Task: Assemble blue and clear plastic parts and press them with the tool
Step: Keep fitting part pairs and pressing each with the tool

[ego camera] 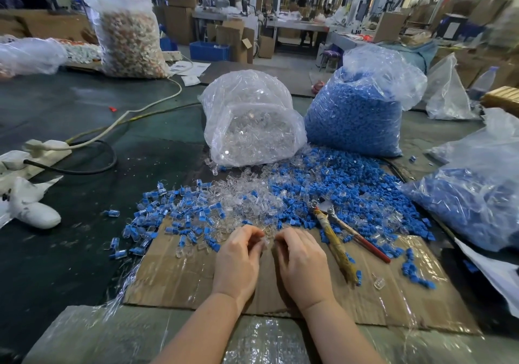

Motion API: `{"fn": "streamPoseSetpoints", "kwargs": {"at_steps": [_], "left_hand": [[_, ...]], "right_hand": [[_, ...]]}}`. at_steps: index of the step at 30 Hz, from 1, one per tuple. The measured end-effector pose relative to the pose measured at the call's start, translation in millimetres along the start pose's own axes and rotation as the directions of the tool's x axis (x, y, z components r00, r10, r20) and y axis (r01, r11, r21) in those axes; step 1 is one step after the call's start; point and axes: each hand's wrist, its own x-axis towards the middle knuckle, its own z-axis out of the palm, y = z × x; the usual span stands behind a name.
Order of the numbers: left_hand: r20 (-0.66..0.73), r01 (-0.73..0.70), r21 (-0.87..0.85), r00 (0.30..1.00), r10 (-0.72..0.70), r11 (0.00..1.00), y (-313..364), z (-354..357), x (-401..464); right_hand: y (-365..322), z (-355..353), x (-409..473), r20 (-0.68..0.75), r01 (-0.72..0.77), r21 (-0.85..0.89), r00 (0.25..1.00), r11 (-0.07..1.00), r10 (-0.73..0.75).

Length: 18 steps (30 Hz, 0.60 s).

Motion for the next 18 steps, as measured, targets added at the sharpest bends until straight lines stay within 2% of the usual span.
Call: {"fn": "streamPoseSetpoints", "kwargs": {"at_steps": [7,18], "left_hand": [[-0.018,0.045,-0.081,0.999,-0.046,0.996,-1.5,-0.6,2.5],[0.004,0.072,-0.142,0.997,-0.072,0.987,-4.2,-1.1,3.7]], "right_hand": [[5.5,2.4,0.2,-0.011,-0.055,0.113,0.998,0.992,0.057],[1.6,1.1,1.0,-0.035,-0.020,0.101,0.999,0.995,0.023]]}}
